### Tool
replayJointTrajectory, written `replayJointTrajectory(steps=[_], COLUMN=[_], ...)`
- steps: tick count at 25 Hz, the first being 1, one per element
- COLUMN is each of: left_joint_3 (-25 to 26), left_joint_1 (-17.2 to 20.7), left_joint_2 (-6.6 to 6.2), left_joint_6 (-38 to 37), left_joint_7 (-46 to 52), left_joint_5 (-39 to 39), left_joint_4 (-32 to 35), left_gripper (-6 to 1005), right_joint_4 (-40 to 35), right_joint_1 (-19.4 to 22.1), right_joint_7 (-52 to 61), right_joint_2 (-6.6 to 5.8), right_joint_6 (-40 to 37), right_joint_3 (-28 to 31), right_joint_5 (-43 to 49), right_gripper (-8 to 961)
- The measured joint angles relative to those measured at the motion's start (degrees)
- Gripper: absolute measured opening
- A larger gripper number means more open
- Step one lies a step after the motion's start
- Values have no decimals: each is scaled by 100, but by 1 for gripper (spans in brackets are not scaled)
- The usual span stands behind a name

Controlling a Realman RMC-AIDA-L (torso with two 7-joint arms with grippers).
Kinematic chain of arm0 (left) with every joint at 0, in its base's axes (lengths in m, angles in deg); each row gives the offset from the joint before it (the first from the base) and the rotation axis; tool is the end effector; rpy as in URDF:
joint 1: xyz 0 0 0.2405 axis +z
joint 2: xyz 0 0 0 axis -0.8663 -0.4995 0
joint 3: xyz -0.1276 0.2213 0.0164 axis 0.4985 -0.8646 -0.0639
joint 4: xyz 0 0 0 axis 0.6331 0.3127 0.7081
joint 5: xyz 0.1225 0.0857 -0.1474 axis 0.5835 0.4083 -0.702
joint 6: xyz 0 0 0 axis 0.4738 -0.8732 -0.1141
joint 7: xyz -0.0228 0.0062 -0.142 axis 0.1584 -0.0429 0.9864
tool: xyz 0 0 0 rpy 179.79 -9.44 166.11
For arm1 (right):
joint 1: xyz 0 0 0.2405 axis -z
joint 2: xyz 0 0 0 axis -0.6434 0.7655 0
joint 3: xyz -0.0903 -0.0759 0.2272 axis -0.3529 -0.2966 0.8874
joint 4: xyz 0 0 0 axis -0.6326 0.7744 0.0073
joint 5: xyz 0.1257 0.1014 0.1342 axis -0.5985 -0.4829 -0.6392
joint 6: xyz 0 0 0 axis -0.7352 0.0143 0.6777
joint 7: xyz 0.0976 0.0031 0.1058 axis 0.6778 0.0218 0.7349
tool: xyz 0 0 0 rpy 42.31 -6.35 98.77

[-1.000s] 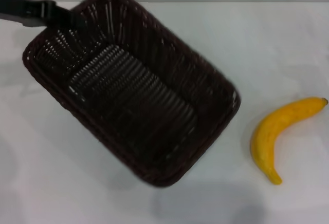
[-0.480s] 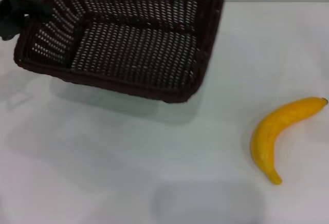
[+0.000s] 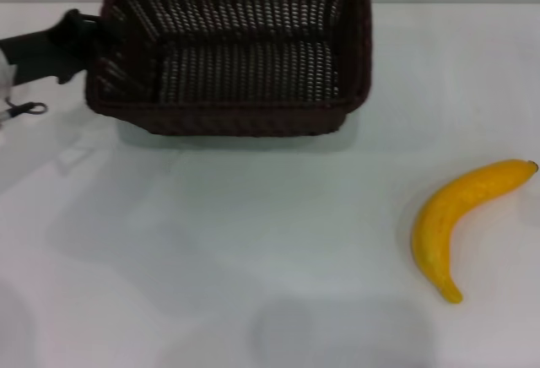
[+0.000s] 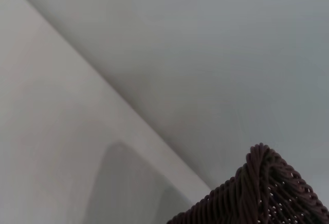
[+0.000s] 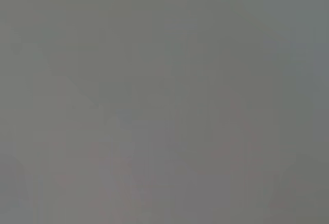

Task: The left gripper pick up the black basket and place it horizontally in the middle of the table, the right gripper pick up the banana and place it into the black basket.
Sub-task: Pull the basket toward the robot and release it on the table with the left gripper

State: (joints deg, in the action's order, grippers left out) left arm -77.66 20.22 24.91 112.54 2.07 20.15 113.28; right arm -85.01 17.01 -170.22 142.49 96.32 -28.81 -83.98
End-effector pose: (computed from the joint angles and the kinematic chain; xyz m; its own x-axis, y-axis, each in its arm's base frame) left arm -0.2937 0.4205 0.0452 -0.1660 0.7114 0.6829 0.9789 0.0350 0.2015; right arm 0.3985 0.3184 0.1057 0.6590 0.1800 -0.7303 -0.7503 0.2251 -0.6216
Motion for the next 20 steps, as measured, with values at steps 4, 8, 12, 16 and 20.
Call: replayJointTrajectory(steps=[4,8,12,16,20], left_joint_3=[-18,-221,-284,-294,-295], left_joint_1=[-122,-183,-204,-190,-7], left_joint_2=[103,149,162,188,234], left_joint_6=[11,49,292,586,755], left_joint_7=[180,236,288,259,191], left_joint_5=[222,333,288,306,287], left_joint_4=[-43,-20,-7,220,541], left_gripper=[245,263,277,291,403], right_joint_4=[-89,-172,-174,-177,-177], right_joint_1=[33,51,39,37,47], right_joint_7=[0,0,0,1,1], right_joint_2=[-16,-16,-20,-16,-5], right_joint_6=[-113,-241,-262,-266,-268], right_joint_3=[1,1,1,1,0], right_joint_5=[-5,-7,-7,-8,-7], right_gripper=[842,842,842,842,842])
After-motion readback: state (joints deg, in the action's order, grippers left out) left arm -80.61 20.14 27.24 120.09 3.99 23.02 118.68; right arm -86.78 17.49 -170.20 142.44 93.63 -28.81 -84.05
